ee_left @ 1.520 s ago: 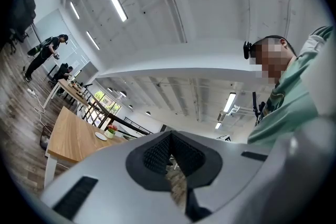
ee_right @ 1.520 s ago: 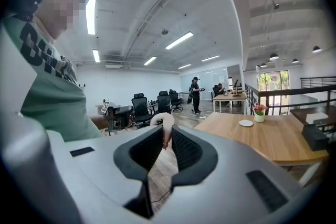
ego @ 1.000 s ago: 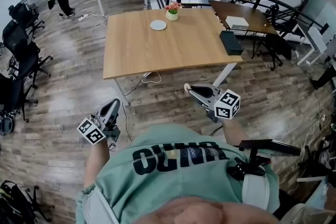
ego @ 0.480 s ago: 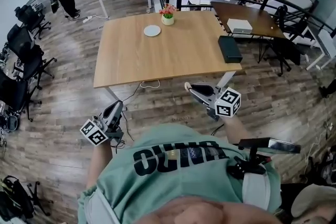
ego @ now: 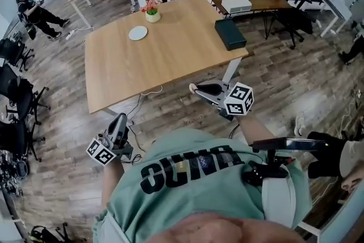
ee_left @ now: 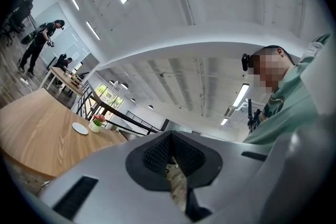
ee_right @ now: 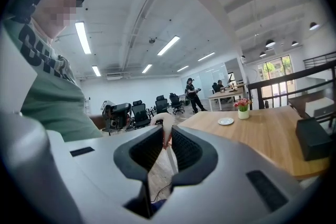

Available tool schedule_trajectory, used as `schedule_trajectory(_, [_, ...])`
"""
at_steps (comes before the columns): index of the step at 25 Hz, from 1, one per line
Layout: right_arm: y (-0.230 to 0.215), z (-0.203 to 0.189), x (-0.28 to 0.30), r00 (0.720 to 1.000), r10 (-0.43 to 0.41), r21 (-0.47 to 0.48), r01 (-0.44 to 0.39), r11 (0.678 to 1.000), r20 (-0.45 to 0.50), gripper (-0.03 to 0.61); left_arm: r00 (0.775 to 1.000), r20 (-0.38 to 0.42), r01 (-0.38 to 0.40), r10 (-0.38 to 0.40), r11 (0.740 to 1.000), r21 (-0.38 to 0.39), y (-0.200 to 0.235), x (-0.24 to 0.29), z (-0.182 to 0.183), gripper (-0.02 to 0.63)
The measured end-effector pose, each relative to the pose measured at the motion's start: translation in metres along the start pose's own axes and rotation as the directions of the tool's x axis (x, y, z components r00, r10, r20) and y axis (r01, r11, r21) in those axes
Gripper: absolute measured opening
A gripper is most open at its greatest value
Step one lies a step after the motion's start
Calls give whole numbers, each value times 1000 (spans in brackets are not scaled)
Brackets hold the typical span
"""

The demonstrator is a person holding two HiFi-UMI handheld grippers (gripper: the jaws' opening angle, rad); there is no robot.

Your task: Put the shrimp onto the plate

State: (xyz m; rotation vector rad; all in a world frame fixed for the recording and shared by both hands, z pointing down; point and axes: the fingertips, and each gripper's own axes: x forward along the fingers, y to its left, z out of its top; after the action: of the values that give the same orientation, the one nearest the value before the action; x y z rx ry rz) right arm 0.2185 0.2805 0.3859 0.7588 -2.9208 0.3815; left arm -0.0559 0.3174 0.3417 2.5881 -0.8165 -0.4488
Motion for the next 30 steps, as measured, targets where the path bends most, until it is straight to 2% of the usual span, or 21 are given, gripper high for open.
schedule_trajectory(4, [-14, 2, 15, 998, -69, 10, 69, 998, -10, 55, 997, -25, 75, -76, 997, -22, 30, 17, 6, -5])
schedule_trajectory(8, [-21, 24, 58, 992, -124, -21, 123, 992, -13, 55, 991, -20, 130, -131, 991, -28, 79, 15, 28, -4])
schedule_trajectory(14, [-25, 55, 136, 987, -157, -59, 156, 986, -13, 55, 981, -42, 189, -188, 982, 22, 145, 2, 78, -5])
schedule_trajectory(18, [-30, 70, 193, 987, -155, -75, 152, 986, -43, 55, 982, -24, 189, -188, 982, 18, 191, -15, 107, -5])
schedule_trajectory(22, [-34, 78, 237, 989, -141, -81, 136, 987, -48, 55, 984, -33, 175, -175, 985, 7, 228, -30, 116, -5])
schedule_trajectory(30, [-62, 79, 283, 993, -83, -64, 77, 995, -84, 55, 992, -15, 124, -124, 992, -7, 266, -31, 125, -5])
